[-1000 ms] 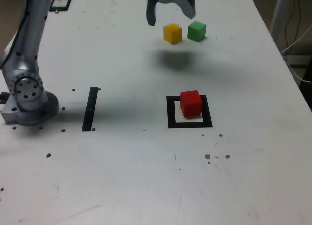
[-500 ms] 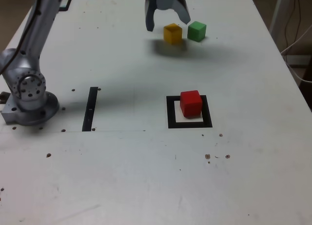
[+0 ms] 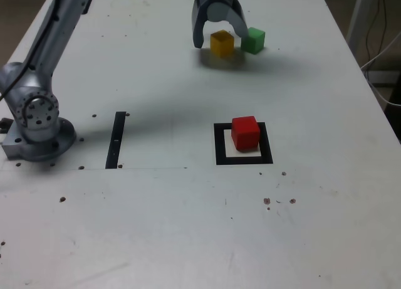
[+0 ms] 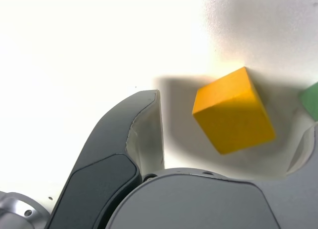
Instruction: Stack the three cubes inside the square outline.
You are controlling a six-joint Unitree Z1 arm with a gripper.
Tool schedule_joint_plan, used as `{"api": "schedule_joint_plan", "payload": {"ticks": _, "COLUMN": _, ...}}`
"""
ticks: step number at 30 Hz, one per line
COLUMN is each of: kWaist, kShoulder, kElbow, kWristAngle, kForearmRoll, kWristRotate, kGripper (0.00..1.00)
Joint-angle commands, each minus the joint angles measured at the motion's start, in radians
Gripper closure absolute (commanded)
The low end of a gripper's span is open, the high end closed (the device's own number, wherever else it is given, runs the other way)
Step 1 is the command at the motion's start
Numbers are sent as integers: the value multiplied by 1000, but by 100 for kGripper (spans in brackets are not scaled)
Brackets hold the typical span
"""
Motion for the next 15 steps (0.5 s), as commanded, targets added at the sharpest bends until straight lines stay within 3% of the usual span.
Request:
{"api": "schedule_joint_plan", "payload": {"ticks": 1, "kWaist": 0, "kShoulder": 12, "kElbow": -8, "kWristAngle": 2, "kForearmRoll": -1, "kWristRotate": -2, "kGripper": 3}}
{"api": "schedule_joint_plan", "payload": {"ticks": 15, "kWaist": 0, "kShoulder": 35, "kElbow": -1, "kWristAngle": 2, "kForearmRoll": -20, "kWristRotate": -2, "kGripper": 3}}
